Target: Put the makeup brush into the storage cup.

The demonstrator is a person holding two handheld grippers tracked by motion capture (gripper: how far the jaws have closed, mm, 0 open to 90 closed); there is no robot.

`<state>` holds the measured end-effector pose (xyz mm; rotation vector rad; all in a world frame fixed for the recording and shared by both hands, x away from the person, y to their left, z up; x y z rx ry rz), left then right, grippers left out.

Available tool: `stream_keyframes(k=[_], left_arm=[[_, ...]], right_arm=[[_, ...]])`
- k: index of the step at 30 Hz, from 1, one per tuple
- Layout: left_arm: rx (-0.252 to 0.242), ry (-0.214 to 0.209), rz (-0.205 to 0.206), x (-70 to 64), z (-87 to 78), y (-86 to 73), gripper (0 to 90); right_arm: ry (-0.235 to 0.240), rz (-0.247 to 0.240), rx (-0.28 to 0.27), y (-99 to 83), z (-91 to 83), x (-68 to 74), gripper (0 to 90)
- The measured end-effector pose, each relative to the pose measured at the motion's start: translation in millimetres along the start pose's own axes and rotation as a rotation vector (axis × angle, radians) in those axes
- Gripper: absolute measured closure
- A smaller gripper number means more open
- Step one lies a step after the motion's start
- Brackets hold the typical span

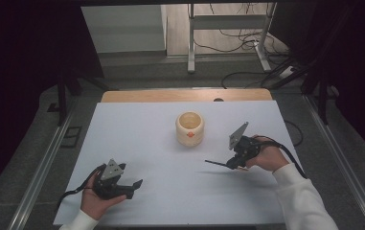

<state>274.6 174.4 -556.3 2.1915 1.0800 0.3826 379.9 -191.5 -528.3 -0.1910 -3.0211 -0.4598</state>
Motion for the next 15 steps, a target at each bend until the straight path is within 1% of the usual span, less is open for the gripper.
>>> stream_keyframes(k=[3, 6, 8, 10, 12, 14, 15], left_arm=[[0.009, 0.019, 0.04, -6.2, 1.2, 5.5, 15.7], [0.028, 0.041, 0.095, -14.0, 4.2, 11.1, 15.6], [0.032, 0.036, 0.107, -17.3, 5.4, 13.5, 15.6], [0.032, 0.045, 0.119, -19.1, 5.5, 16.3, 15.7], [0.024, 0.043, 0.127, -21.6, 4.1, 20.0, 16.1], [0.015, 0.02, 0.119, -24.1, 2.4, 23.5, 16.8], [0.015, 0.021, 0.122, -24.6, 2.1, 24.4, 17.1]], right_arm=[[-0.008, -0.008, -0.007, 2.1, 2.5, 1.8, 83.6], [-0.012, -0.017, -0.012, 4.5, 4.2, 3.7, 83.6], [-0.014, -0.021, -0.011, 5.0, 4.7, 4.9, 83.6], [-0.016, -0.031, -0.014, 5.6, 5.5, 5.7, 83.6], [-0.02, -0.033, -0.015, 6.2, 6.0, 6.8, 83.6], [-0.02, -0.041, -0.02, 7.5, 6.8, 7.8, 83.6], [-0.019, -0.04, -0.023, 9.1, 7.1, 8.9, 83.6]])
Point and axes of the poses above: each handheld gripper's, and its own axes: z roughly forward along the jaws, y roughly out of its top, x roughly to its left, the point moved 7 cm from there along z, roughly forward along the jaws, and after that the axes turned 6 degrees about x, right-handed, at the moved point
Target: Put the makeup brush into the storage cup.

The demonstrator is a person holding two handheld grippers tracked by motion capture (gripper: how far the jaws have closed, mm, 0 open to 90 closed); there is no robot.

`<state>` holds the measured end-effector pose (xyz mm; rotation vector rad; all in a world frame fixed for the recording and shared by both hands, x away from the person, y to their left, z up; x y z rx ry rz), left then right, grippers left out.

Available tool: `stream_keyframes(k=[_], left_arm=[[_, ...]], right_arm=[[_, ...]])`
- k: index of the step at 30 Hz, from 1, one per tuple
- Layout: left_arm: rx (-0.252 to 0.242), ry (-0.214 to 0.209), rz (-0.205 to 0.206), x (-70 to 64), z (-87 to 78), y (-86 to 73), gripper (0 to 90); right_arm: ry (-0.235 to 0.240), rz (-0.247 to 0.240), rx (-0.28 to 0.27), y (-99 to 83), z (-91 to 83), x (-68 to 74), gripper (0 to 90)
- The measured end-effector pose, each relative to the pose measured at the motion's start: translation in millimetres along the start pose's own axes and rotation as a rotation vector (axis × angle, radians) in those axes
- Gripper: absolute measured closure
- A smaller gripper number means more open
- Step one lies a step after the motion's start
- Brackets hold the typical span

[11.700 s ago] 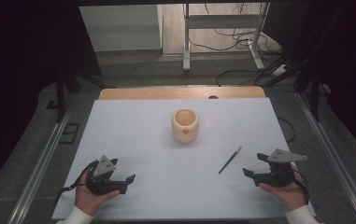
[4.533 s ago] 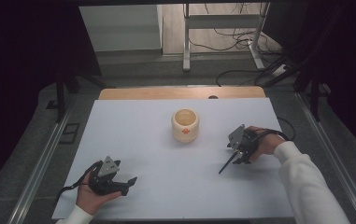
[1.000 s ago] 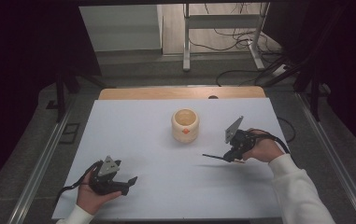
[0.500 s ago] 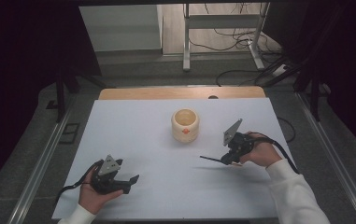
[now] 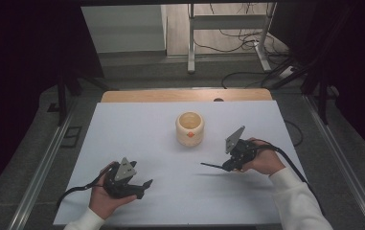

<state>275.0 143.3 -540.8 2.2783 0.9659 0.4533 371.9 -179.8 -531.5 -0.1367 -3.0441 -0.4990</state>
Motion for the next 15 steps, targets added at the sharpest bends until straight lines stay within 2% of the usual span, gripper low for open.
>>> stream_keyframes(k=[6, 15], left_arm=[[-0.016, -0.036, -0.002, -6.2, -4.1, 11.1, 19.3], [-0.011, -0.06, 0.047, -17.7, 0.7, 32.8, 20.8]], right_arm=[[-0.002, -0.011, -0.011, 3.0, 0.1, 1.7, 83.6], [0.001, -0.023, -0.022, 8.9, 0.0, 5.9, 83.6]])
Point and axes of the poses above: each handheld gripper's, and its own axes: z roughly forward along the jaws, y roughly out of its top, x roughly to its left, the point moved 7 cm from there along z, roughly forward along the jaws, and after that the axes turned 6 degrees about x, right-handed, at the moved point
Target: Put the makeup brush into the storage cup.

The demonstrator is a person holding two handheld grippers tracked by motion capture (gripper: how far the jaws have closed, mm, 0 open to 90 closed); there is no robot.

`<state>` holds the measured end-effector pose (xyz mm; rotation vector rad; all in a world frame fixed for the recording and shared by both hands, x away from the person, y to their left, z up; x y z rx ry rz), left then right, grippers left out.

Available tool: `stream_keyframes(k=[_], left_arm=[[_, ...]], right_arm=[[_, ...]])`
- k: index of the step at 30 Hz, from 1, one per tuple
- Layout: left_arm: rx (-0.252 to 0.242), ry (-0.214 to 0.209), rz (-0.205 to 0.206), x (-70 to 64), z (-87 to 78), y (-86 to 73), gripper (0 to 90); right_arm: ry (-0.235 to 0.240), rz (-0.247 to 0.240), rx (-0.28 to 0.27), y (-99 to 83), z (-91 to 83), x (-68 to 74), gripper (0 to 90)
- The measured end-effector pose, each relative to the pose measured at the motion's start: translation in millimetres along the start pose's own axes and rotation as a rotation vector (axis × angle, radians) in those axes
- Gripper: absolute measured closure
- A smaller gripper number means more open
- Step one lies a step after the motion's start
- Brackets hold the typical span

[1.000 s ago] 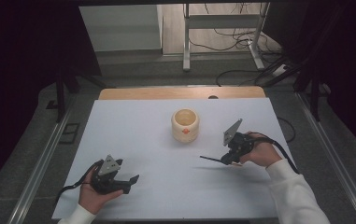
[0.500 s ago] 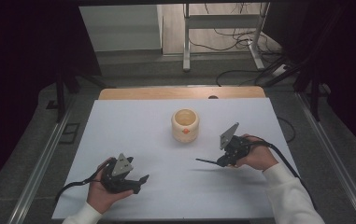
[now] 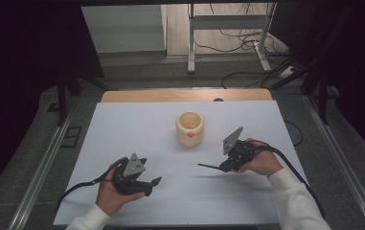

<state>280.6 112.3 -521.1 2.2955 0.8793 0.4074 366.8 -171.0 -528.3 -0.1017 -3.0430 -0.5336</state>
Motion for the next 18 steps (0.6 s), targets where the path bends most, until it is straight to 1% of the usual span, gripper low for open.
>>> stream_keyframes(k=[4, 8, 15, 18], left_arm=[[0.009, -0.012, 0.025, -6.5, 4.1, 9.4, 20.9], [0.013, -0.014, 0.046, -12.2, 8.3, 16.2, 21.0], [0.03, -0.021, 0.062, -15.6, 14.9, 18.4, 22.7], [0.033, -0.022, 0.068, -16.3, 17.0, 19.9, 23.1]], right_arm=[[0.003, -0.015, -0.001, 3.6, 0.2, 2.8, 83.6], [0.004, -0.014, -0.003, 6.1, 2.0, 4.9, 83.6], [0.012, -0.004, -0.006, 10.2, 6.7, 7.8, 83.6], [0.023, 0.003, -0.006, 12.1, 10.6, 8.1, 83.6]])
Point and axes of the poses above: each handheld gripper's, and its own axes: z roughly forward along the jaws, y roughly out of its top, x roughly to its left, the point moved 7 cm from there along z, roughly forward along the jaws, and after that the axes turned 6 degrees about x, right-handed, at the moved point
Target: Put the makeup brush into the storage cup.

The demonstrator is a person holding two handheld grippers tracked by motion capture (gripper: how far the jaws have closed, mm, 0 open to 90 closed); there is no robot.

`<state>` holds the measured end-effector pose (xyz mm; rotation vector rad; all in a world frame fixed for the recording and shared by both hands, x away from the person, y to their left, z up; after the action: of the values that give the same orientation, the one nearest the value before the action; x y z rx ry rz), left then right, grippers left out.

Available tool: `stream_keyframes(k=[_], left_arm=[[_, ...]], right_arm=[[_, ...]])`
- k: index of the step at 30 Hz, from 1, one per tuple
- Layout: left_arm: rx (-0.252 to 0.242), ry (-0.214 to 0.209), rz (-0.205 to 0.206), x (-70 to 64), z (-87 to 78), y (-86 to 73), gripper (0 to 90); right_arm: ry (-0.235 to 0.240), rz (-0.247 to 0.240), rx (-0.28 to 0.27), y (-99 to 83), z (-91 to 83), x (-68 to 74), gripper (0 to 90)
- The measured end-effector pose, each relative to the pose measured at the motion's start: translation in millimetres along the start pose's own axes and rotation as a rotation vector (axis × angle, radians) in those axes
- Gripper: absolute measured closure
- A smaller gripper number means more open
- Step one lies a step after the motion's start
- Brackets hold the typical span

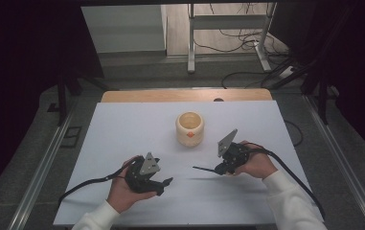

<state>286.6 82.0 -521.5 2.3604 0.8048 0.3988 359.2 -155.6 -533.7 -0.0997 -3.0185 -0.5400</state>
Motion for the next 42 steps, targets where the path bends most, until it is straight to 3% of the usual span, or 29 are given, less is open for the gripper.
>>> stream_keyframes(k=[11, 14, 17, 32, 40, 42], left_arm=[[0.005, -0.031, -0.004, -1.1, 7.7, 5.7, 24.3], [0.018, -0.033, 0.015, -4.3, 9.5, 7.6, 24.3], [0.026, -0.065, 0.027, -9.9, 12.1, 10.5, 24.3], [0.028, -0.059, 0.024, -8.3, 17.5, 14.8, 24.7], [0.039, -0.051, 0.063, -13.4, 23.0, 22.2, 24.6], [0.027, -0.065, 0.055, -14.5, 25.4, 24.4, 24.6]], right_arm=[[0.011, 0.013, 0.019, 8.6, 7.3, 4.2, 83.6], [0.012, 0.018, 0.017, 10.4, 7.0, 5.2, 83.6], [0.007, 0.024, 0.014, 12.0, 5.9, 5.7, 83.6], [0.014, 0.041, 0.013, 13.0, 6.7, 5.6, 83.6], [0.017, 0.044, 0.015, 13.3, 7.0, 6.2, 83.6], [0.02, 0.044, 0.016, 13.5, 7.3, 6.5, 83.6]])
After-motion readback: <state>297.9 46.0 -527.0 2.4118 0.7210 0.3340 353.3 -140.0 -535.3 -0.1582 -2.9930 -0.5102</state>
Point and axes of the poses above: each handheld gripper's, and its own axes: z roughly forward along the jaws, y roughly out of its top, x roughly to its left, the point moved 7 cm from there along z, roughly forward along the jaws, and after that the axes turned 6 degrees about x, right-handed, at the moved point
